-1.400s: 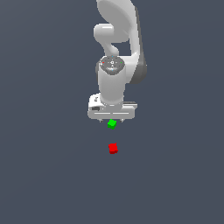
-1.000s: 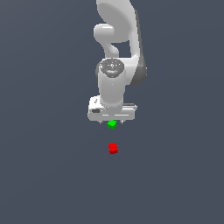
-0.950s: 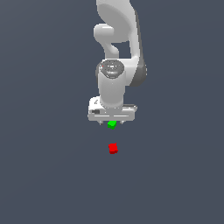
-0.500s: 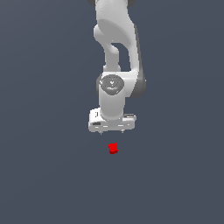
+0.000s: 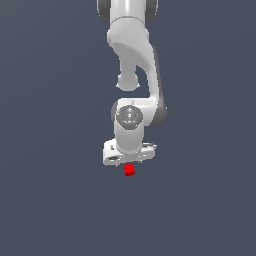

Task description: Stack the red cube on top of the green cube.

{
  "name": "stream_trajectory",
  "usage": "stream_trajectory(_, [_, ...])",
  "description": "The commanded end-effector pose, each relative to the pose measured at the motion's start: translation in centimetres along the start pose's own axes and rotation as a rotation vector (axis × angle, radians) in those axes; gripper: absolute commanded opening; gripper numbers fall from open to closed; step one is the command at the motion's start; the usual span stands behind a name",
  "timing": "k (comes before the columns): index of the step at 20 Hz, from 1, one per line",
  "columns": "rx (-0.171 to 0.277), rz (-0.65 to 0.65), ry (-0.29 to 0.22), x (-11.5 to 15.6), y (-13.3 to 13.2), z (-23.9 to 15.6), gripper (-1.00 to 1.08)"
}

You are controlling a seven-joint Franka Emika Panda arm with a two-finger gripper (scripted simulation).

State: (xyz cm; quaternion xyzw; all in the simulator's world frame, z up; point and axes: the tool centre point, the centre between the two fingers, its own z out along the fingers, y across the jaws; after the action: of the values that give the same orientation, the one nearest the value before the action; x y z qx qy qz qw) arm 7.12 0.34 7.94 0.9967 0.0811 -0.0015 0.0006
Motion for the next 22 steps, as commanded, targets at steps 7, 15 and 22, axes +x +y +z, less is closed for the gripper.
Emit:
stream_trajectory(7, [0.001, -0.022, 0.003, 1.2, 0.0, 0.9, 1.00])
stream_trajectory(15, [0.001, -0.022, 0.003, 1.1, -0.1, 2.3, 1.00])
stream_trajectory(22, [0.001, -0.023, 0.003, 1.1, -0.1, 5.7, 1.00])
